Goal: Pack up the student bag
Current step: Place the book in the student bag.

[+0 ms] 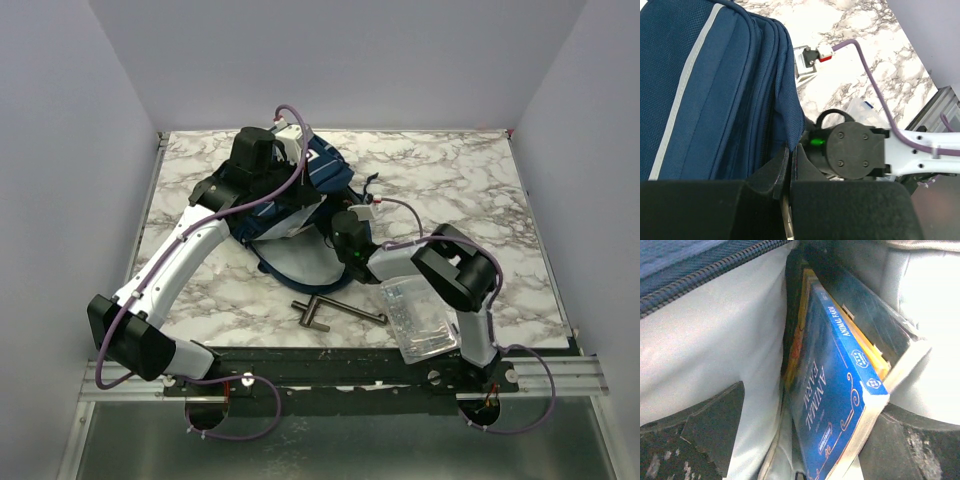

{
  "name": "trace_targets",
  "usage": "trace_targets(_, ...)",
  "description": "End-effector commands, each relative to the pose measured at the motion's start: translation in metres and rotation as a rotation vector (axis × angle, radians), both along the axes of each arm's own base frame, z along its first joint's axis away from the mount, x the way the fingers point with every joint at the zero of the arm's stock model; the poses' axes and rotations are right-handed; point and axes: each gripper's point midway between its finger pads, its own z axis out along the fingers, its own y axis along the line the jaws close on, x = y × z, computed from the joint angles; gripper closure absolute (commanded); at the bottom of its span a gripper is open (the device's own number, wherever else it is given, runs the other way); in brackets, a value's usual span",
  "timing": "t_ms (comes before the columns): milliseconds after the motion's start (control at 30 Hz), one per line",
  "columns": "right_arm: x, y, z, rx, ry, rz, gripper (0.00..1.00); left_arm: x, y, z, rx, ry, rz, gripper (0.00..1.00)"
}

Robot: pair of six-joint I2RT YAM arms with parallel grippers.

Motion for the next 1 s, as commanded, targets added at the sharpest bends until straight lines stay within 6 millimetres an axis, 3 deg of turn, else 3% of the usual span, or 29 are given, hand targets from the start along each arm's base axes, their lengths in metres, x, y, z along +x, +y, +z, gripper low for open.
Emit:
trace_targets(0, -0.036, 0.005, -0.025, -0.13, 0.126, 0.174, 0.12, -0.009, -0.009, 0.052, -0.132, -0.118, -0.061, 1.0)
trace_targets(133, -0.058, 0.01, -0.033, -0.221, 0.189, 0.308, 0.08, -0.009, -0.008, 0.049, -0.126, -0.118, -0.057, 1.0)
trace_targets(233, -0.064, 0.012, -0.041, -0.264, 0.22, 0.37, 0.09, -0.009, -0.008, 0.047, -0.124, -0.114, -0.058, 1.0)
trace_targets(433, -0.069, 0.01, -0.04, -0.203, 0.232, 0.396, 0.27, -0.008, -0.008, 0.045, -0.119, -0.115, -0.058, 1.0)
trace_targets(467, -0.068, 0.009, -0.042, -0.209, 0.232, 0.389, 0.34, -0.008, -0.008, 0.045, -0.117, -0.114, -0.058, 1.0)
trace_targets(600, -0.056, 0.012, -0.037, -0.211, 0.183, 0.402, 0.8, -0.009, -0.008, 0.045, -0.118, -0.114, -0.063, 1.0)
trace_targets(667, -0.045, 0.017, -0.031, -0.215, 0.142, 0.418, 0.97, -0.008, -0.008, 0.043, -0.115, -0.112, -0.061, 1.0)
trace_targets(700, -0.038, 0.019, -0.026, -0.215, 0.116, 0.42, 1.0, -0.008, -0.008, 0.043, -0.114, -0.111, -0.06, 1.0)
trace_targets(867, 0.002, 0.027, -0.011, -0.184, 0.036, 0.45, 0.96, -0.007, -0.008, 0.041, -0.109, -0.111, -0.059, 1.0)
trace_targets(967, 0.017, 0.021, -0.014, -0.137, 0.047, 0.439, 0.61, -0.006, -0.008, 0.038, -0.106, -0.106, -0.058, 1.0)
